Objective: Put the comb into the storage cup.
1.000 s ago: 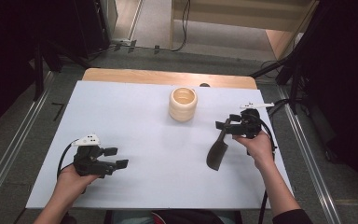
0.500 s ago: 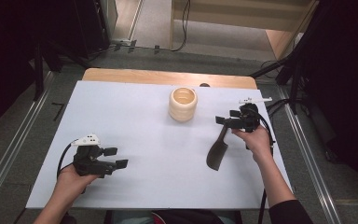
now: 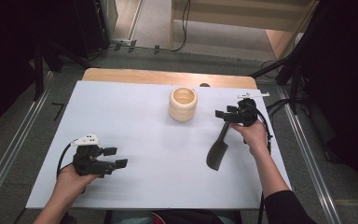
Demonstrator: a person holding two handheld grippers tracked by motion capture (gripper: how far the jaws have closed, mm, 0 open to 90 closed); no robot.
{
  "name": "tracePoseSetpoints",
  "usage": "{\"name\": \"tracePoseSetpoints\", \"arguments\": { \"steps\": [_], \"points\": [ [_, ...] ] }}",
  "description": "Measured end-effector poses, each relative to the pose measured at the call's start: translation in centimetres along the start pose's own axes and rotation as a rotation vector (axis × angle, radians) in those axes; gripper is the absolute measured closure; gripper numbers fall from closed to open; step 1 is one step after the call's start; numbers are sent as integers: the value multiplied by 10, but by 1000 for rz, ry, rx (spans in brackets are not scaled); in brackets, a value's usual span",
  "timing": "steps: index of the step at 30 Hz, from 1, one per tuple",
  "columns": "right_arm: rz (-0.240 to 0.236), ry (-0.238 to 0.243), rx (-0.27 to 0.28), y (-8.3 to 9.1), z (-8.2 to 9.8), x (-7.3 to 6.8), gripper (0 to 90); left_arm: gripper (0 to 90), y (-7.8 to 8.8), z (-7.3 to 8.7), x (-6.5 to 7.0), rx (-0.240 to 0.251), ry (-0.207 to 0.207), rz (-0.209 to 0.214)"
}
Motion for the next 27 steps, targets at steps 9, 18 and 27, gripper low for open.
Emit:
{"name": "tracePoseSetpoints", "arguments": {
  "steps": [9, 18, 27],
  "points": [
    [3, -17, -35, -9, 9, 9, 876, 244, 0, 0, 0, 1, 0, 1],
    [23, -6, -109, -22, 24, 17, 877, 245, 1, 0, 1, 2, -4, 4],
    [32, -15, -146, -28, 32, 23, 877, 245, 1, 0, 1, 2, -4, 5]
  ]
}}
Point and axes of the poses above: each handheld gripper's, and its own axes: y roughly backward along the jaws, z roughly out of its underside, x roughly to its right, the point moved 10 cm from there along -y, roughly forward along the jaws, and after that the axes turned 8 degrees about -x, right-handed, at the moved point
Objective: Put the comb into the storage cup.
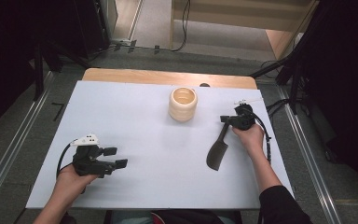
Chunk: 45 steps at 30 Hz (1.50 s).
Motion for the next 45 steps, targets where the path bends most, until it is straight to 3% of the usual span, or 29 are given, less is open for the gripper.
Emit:
{"name": "tracePoseSetpoints", "arguments": {
  "steps": [13, 21, 45],
  "points": [
    [23, -18, -40, 0, 11, 12, 876, 246, 0, 0, 0, 1, -1, -1],
    [40, 0, -74, 4, 22, 16, 877, 250, 0, 0, 0, 2, -2, -1],
    [8, 15, -113, 26, 59, 12, 877, 250, 1, -1, 1, 5, -4, -2]
  ]
}}
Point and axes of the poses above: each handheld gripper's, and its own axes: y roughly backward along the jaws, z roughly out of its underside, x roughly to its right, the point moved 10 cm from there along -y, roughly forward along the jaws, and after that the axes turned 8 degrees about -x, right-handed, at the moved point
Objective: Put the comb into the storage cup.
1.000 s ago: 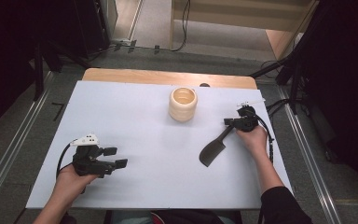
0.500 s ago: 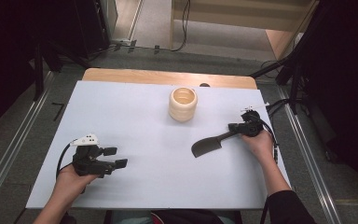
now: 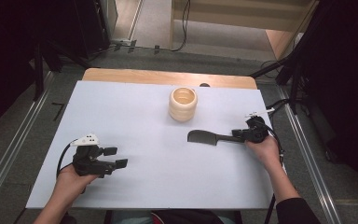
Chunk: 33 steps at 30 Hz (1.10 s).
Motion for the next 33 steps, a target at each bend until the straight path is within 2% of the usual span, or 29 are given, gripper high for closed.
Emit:
{"name": "tracePoseSetpoints", "arguments": {
  "steps": [19, 33],
  "points": [
    [-34, 23, -10, 5, 20, -18, 877, 250, 1, 0, 0, 4, 3, -1],
    [-50, 27, -19, 5, 25, -27, 877, 250, 1, 0, 0, 2, 1, 0]
  ]
}}
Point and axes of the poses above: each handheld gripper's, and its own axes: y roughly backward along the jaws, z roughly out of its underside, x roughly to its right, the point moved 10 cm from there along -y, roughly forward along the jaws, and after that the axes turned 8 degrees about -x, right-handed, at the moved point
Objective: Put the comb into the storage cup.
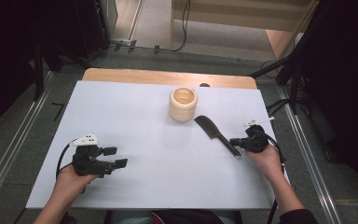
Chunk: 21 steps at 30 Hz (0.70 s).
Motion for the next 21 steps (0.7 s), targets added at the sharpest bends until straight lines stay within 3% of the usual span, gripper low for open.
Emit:
{"name": "tracePoseSetpoints", "arguments": {
  "steps": [6, 10, 21],
  "points": [
    [0, -7, 4, 2, 0, 0, 858, 250, 0, 0, 0, 5, 5, 0],
    [-3, -29, 60, 12, -5, 4, 816, 250, 0, 0, 0, 3, 4, 0],
    [-61, -13, 227, 40, -14, -22, 513, 250, 0, 0, 0, 1, 2, -1]
  ]
}}
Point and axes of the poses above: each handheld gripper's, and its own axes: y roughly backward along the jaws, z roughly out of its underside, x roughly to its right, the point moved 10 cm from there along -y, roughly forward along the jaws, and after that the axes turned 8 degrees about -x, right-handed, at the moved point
